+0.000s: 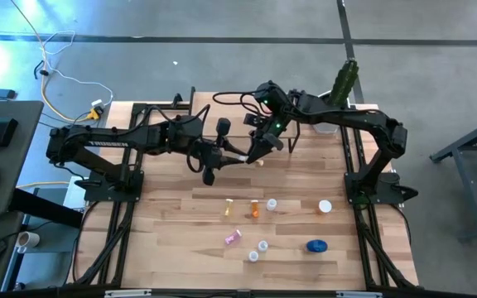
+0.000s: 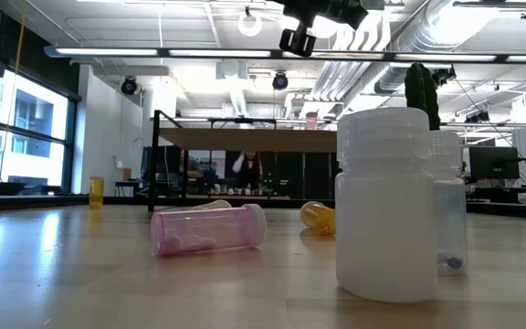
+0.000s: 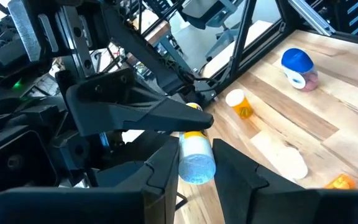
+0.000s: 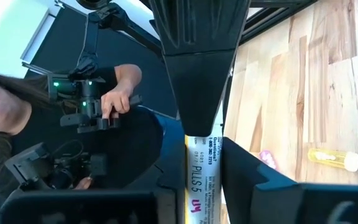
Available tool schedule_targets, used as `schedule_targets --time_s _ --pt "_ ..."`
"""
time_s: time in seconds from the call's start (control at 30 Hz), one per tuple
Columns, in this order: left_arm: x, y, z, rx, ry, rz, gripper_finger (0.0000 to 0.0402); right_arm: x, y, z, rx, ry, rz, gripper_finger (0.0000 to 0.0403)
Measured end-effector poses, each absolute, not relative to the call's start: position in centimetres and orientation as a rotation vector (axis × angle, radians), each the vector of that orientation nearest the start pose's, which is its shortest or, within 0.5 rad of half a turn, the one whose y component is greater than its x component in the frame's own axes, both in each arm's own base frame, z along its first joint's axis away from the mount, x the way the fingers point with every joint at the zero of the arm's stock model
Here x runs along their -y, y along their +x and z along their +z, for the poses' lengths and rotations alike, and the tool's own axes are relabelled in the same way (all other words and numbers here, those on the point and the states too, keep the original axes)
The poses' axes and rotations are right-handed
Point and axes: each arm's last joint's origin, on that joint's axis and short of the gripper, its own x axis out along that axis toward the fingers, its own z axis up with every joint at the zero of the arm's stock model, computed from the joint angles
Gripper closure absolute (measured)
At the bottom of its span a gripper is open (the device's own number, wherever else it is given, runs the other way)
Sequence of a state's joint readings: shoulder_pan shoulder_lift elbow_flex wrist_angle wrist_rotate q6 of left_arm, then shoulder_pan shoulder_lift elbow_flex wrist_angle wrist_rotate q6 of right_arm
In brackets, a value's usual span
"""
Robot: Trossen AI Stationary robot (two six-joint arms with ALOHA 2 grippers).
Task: Pick and place medicine bottles onto shelf by color
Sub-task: Put the bottom yellow medicine bottle on the shelf
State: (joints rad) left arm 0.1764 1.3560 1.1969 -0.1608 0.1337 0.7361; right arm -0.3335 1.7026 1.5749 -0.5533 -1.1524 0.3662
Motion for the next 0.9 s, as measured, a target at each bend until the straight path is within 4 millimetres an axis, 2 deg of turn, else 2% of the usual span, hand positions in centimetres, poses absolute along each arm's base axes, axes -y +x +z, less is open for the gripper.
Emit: schedule_targets --time_s 0.2,0.37,0.6,0.9 --pt "-5.1 30.3 35.2 -0.328 0.685 -0.048 0.0318 9.5 35.5 34.4 -0.663 0.812 0.691 0.0346" --pt "-5.2 30.2 35.1 -0.345 0.677 -0.005 0.0283 9.6 35.6 34.3 -0.663 0.806 0.674 0.0340" --pt "-5.3 30.2 35.1 -0.360 0.539 0.056 0.0233 10.2 35.5 34.3 -0.656 0.795 0.605 0.0342" --pt "-5.4 29.2 36.0 -0.335 0.453 0.089 0.0229 12.4 34.6 34.8 -0.609 0.769 0.476 0.0341"
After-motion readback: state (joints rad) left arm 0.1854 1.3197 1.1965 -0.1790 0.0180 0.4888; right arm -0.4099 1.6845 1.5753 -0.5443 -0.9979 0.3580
